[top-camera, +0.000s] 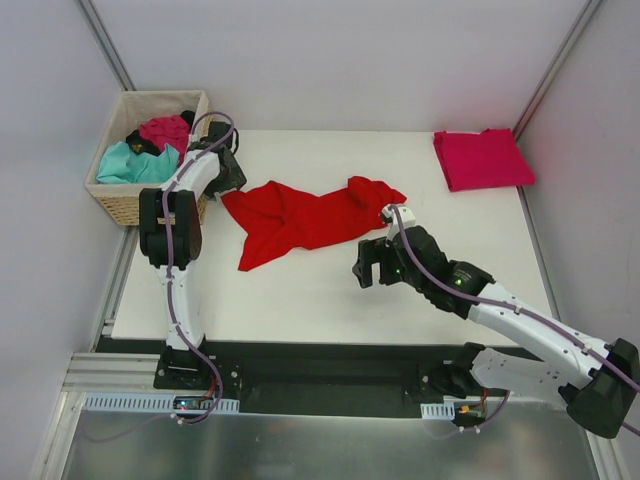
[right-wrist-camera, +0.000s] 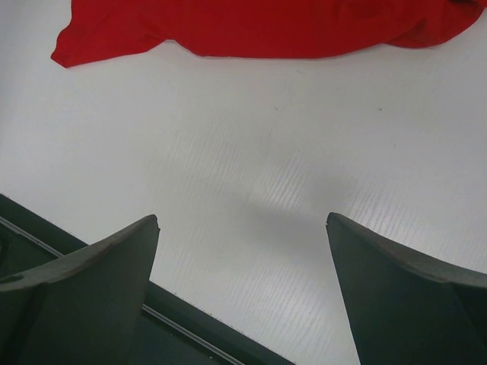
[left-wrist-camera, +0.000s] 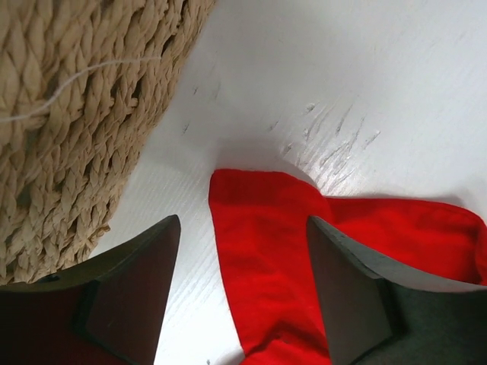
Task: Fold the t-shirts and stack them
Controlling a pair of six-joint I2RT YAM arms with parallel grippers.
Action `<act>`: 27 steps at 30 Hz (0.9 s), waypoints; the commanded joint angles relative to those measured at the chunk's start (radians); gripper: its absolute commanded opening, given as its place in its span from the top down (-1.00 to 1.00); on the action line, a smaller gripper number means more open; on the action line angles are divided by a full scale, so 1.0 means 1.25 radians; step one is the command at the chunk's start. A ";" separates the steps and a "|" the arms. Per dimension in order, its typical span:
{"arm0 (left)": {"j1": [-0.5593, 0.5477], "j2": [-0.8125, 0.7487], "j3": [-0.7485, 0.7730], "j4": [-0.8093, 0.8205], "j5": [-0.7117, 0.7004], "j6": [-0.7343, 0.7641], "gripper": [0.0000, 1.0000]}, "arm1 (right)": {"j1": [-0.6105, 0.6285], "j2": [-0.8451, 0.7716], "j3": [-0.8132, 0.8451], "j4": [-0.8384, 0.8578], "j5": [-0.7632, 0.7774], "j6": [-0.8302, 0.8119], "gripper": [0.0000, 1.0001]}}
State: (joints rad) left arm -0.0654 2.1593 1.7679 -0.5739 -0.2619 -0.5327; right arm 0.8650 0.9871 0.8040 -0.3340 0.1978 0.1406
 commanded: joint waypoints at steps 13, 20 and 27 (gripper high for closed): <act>0.031 0.058 0.044 -0.010 0.010 -0.050 0.12 | 0.003 0.039 0.002 0.027 -0.001 0.003 -0.93; 0.033 0.070 0.030 -0.021 0.022 -0.060 0.41 | 0.003 0.050 0.001 0.034 -0.013 0.008 -0.93; 0.033 0.074 0.033 -0.042 0.040 -0.068 0.94 | 0.003 0.040 -0.003 0.032 -0.016 0.011 -0.93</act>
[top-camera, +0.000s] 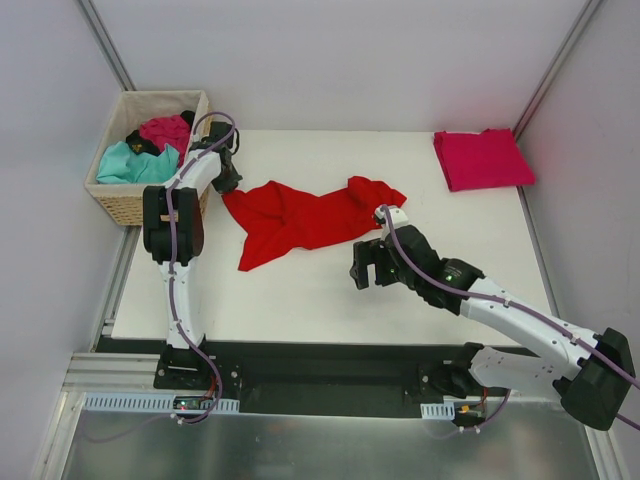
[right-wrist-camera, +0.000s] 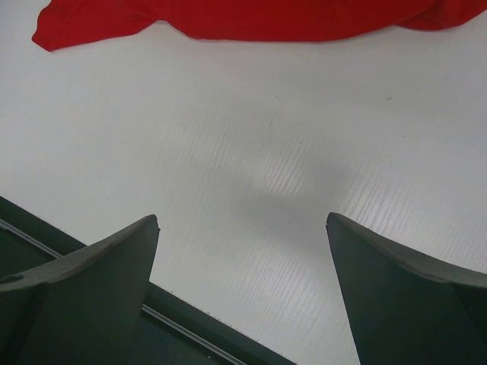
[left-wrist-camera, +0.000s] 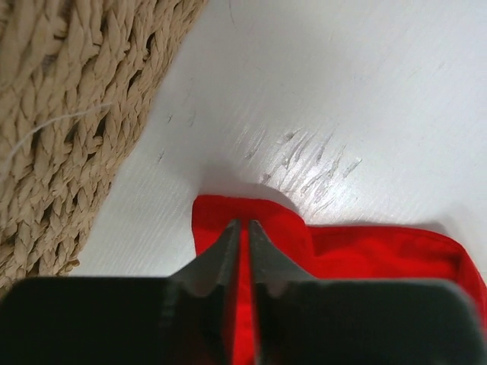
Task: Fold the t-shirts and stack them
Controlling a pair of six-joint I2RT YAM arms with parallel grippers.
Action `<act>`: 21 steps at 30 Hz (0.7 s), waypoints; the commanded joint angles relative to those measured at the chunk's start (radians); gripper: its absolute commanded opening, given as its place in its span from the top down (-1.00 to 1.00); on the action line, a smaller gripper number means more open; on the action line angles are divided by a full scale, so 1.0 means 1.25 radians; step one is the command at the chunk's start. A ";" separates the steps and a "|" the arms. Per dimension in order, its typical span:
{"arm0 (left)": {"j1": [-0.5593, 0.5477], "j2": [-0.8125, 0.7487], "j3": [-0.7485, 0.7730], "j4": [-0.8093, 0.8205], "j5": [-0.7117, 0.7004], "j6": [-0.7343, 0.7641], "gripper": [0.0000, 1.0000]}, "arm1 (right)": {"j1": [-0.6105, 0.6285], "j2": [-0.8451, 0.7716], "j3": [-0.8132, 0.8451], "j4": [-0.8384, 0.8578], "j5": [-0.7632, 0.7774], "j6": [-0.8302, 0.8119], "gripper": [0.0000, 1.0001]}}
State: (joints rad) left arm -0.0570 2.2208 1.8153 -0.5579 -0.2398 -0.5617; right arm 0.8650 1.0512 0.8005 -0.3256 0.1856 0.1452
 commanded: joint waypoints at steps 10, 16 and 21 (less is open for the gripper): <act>-0.030 -0.095 -0.038 -0.052 -0.022 0.000 0.18 | 0.004 -0.009 -0.001 0.036 -0.021 0.014 -0.93; -0.091 -0.173 -0.041 -0.052 -0.057 0.026 -0.15 | 0.005 -0.019 -0.007 0.041 -0.028 0.019 -0.93; -0.111 -0.181 -0.058 -0.054 -0.079 0.037 -0.22 | 0.004 -0.040 -0.012 0.041 -0.028 0.016 -0.93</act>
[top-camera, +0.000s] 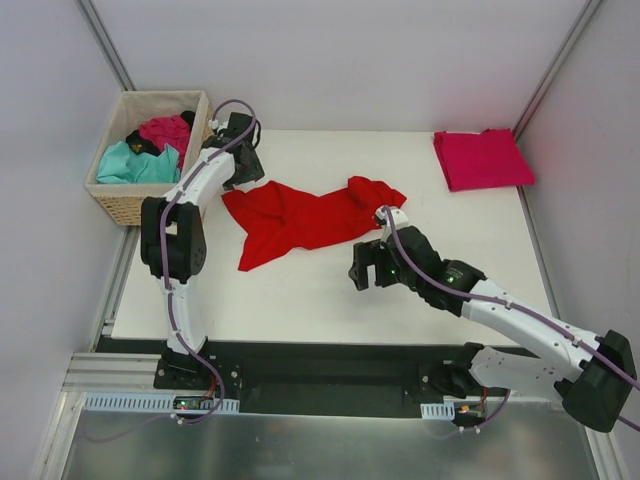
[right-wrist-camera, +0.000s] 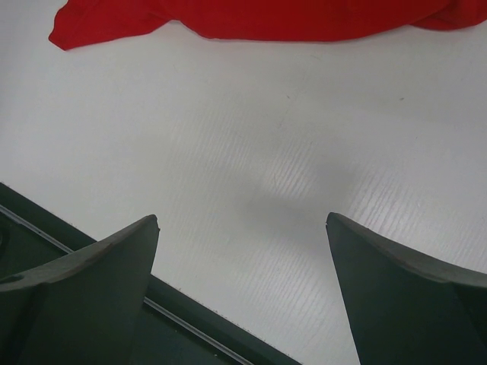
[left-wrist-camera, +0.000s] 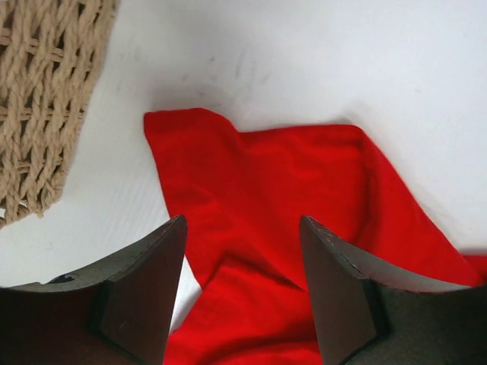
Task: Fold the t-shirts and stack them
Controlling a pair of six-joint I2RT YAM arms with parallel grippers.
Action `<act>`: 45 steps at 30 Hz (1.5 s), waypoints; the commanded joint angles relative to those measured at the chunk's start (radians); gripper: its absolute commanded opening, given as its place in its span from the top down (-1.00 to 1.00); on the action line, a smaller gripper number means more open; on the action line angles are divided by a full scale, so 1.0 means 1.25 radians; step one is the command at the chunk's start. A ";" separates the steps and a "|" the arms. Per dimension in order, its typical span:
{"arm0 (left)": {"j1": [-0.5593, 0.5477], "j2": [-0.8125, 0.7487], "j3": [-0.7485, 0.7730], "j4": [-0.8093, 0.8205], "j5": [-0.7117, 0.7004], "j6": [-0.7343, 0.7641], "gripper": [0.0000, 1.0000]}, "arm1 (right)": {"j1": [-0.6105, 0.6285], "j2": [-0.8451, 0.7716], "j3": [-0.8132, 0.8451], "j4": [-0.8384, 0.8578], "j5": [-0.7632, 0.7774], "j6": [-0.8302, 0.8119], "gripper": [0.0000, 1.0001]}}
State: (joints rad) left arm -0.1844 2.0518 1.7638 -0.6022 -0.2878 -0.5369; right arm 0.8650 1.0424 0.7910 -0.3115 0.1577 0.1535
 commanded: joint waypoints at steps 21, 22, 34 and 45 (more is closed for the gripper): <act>0.054 0.120 0.026 -0.040 -0.047 0.016 -0.22 | 0.004 -0.062 -0.025 0.011 0.022 -0.001 -0.93; 0.058 0.124 0.033 -0.040 -0.042 0.017 -0.21 | 0.003 -0.061 -0.025 0.011 0.021 0.000 -0.93; 0.063 0.188 0.096 -0.041 0.000 0.016 0.34 | 0.003 -0.045 -0.022 0.012 0.020 0.006 -0.93; 0.063 0.179 0.084 -0.040 0.016 0.020 1.00 | 0.004 0.058 0.024 0.037 -0.088 0.001 -0.93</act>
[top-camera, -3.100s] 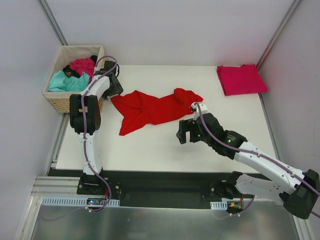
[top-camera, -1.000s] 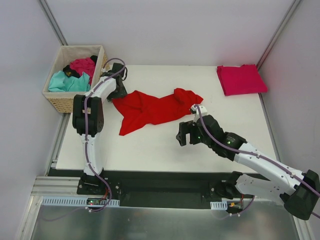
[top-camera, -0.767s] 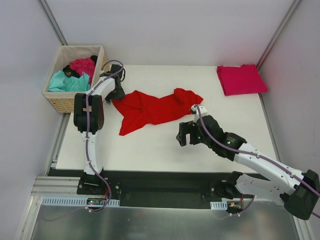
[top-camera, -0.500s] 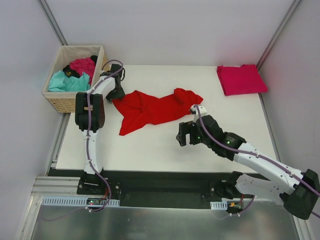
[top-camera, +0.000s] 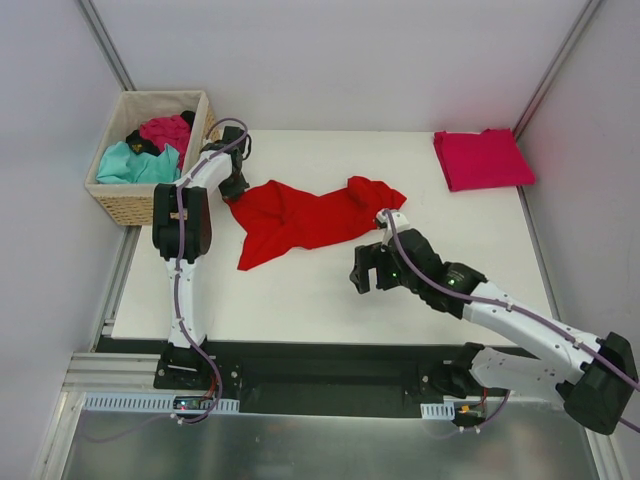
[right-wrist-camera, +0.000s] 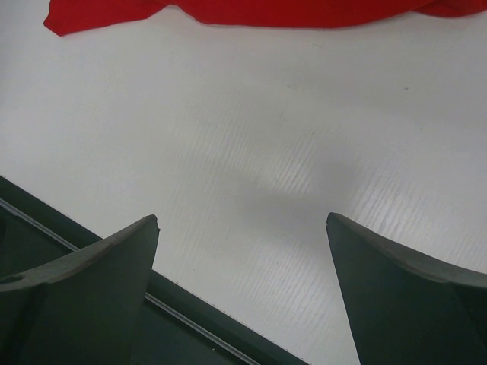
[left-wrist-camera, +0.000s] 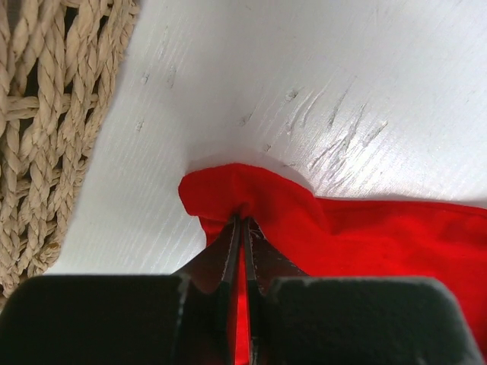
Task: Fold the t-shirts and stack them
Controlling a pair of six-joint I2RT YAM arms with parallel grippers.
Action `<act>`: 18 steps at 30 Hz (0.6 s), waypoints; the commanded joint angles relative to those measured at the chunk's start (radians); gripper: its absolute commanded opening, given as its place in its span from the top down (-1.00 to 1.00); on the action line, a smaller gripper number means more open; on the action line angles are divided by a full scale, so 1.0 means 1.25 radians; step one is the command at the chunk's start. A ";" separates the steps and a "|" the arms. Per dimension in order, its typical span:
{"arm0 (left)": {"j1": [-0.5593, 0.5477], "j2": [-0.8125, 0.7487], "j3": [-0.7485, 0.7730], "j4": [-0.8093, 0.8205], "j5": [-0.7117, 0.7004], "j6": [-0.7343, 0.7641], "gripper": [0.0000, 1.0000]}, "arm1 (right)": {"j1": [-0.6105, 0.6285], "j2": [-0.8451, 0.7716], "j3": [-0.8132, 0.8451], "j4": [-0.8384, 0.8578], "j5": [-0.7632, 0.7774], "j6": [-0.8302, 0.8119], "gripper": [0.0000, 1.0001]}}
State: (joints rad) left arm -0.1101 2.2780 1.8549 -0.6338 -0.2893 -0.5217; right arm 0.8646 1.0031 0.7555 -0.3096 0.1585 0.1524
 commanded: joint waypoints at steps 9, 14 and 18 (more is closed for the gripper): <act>0.005 -0.021 -0.009 -0.010 0.030 0.004 1.00 | 0.069 0.504 0.376 0.023 -0.271 -0.030 -0.93; 0.005 -0.027 -0.035 0.011 0.050 -0.002 1.00 | 0.091 0.644 0.499 0.029 -0.329 -0.010 -0.93; 0.002 -0.029 -0.043 0.021 0.068 -0.006 1.00 | 0.111 0.742 0.605 0.038 -0.384 0.002 -0.93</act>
State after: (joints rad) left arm -0.1097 2.2669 1.8320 -0.6083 -0.2604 -0.5213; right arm 0.9825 1.8568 1.3884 -0.2733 -0.2241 0.1417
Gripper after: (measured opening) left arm 0.007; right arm 0.966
